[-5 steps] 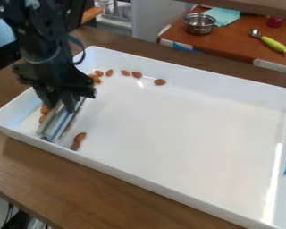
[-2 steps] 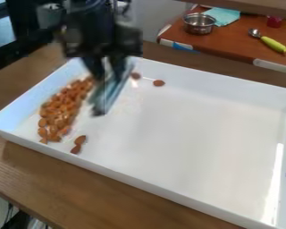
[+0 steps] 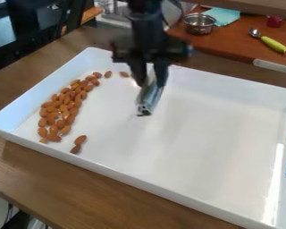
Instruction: Sweep into pile
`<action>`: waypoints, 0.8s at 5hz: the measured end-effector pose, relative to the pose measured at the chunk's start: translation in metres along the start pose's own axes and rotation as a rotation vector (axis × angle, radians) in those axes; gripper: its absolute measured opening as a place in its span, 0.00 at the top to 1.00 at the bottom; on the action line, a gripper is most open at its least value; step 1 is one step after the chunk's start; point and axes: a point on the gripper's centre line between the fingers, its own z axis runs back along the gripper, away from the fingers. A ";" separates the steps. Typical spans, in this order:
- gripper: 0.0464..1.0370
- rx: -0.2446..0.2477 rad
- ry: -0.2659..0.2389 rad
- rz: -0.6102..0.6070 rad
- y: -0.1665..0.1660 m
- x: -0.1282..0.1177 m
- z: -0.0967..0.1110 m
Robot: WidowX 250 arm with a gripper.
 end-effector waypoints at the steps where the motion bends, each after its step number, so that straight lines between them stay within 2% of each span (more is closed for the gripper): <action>1: 0.71 0.051 0.010 -0.009 -0.003 0.004 -0.026; 2: 0.71 0.077 0.014 -0.011 -0.002 0.010 -0.040; 3: 0.71 0.076 0.003 0.004 -0.002 0.022 -0.045; 4: 0.71 0.091 0.003 0.035 0.014 0.028 -0.047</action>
